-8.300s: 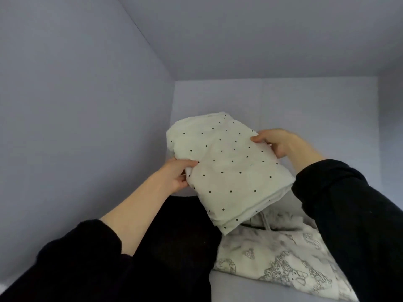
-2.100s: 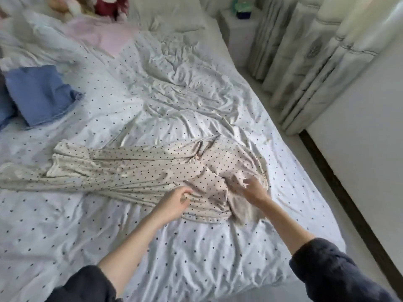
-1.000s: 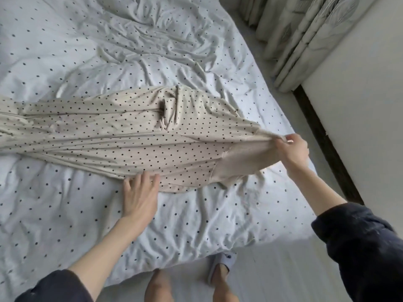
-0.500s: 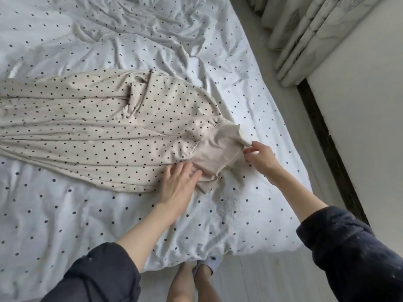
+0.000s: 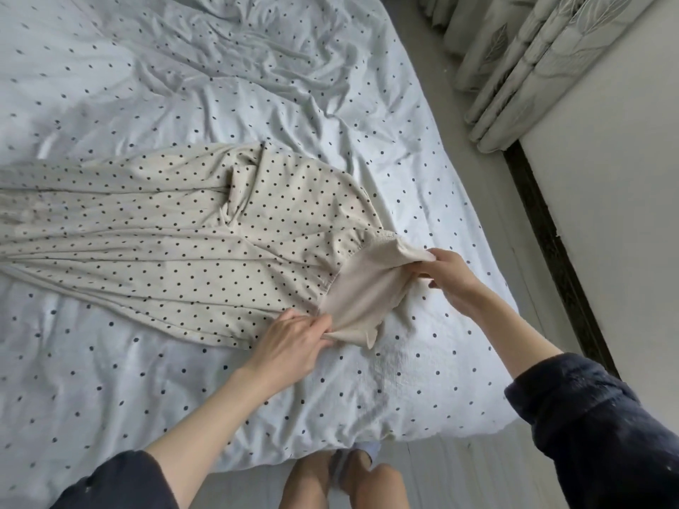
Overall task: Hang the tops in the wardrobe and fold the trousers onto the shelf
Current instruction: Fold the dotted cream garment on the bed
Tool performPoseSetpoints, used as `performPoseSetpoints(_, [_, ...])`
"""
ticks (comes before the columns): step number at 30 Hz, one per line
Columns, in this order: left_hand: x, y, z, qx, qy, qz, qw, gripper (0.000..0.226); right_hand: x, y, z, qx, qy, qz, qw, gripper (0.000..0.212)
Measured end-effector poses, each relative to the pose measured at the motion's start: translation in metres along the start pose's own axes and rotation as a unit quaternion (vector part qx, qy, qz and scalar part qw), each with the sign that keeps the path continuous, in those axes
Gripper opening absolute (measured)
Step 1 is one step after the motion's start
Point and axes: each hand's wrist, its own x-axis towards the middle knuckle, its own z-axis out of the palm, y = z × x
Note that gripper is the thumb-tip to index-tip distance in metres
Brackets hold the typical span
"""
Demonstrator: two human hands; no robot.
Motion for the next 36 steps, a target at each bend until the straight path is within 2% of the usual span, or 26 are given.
performPoseSetpoints(3, [0.009,0.011,-0.017,-0.016,-0.061,-0.021,0.998,0.006,-0.003,-0.011,-0.011,0.097,-0.073,0.059,0.991,0.006])
performPoseSetpoints(4, [0.013,0.015,-0.023,-0.016,-0.095,-0.039,0.995,0.007,-0.005,-0.013,-0.013,0.105,-0.096,0.08,0.987,0.008])
performPoseSetpoints(9, [0.011,0.036,-0.029,0.03,-0.25,-0.1,0.963,0.019,-0.021,0.007,-0.01,0.002,-0.204,0.167,0.965,0.018])
performPoseSetpoints(12, [-0.007,0.044,-0.021,0.059,-0.297,-0.129,0.944,0.019,-0.032,0.019,-0.004,-0.056,-0.265,0.171,0.947,0.011])
performPoseSetpoints(13, [-0.014,0.048,-0.019,0.064,-0.299,-0.14,0.942,0.018,-0.032,0.019,-0.004,-0.066,-0.273,0.167,0.945,0.016])
performPoseSetpoints(15, [-0.024,0.052,-0.013,0.064,-0.287,-0.165,0.942,0.016,-0.029,0.013,-0.004,-0.077,-0.243,0.161,0.953,0.04])
performPoseSetpoints(17, [-0.03,0.053,-0.009,0.056,-0.259,-0.192,0.945,0.019,-0.022,0.006,0.003,-0.103,-0.199,0.142,0.964,0.049])
performPoseSetpoints(20, [-0.037,0.057,-0.006,0.047,-0.234,-0.215,0.947,0.022,-0.016,0.0,0.021,-0.148,-0.174,0.112,0.967,0.027])
performPoseSetpoints(23, [-0.041,0.065,-0.006,0.026,-0.244,-0.237,0.94,0.031,-0.006,-0.005,0.028,-0.167,-0.123,0.08,0.975,0.022])
performPoseSetpoints(26, [-0.032,0.073,-0.013,0.001,-0.238,-0.255,0.937,0.027,0.004,-0.023,0.003,-0.182,-0.061,0.039,0.981,0.01])
performPoseSetpoints(28, [-0.01,0.083,-0.021,-0.029,-0.22,-0.25,0.942,0.025,0.009,-0.037,-0.028,-0.234,-0.029,0.01,0.972,0.007])
performPoseSetpoints(33, [0.08,0.133,-0.033,-0.12,-0.181,-0.175,0.96,0.012,0.03,-0.068,-0.105,-0.357,0.089,-0.018,0.93,0.029])
performPoseSetpoints(36, [0.127,0.171,-0.019,-0.131,-0.165,-0.139,0.968,0.015,0.042,-0.08,-0.146,-0.387,0.144,-0.025,0.911,0.036])
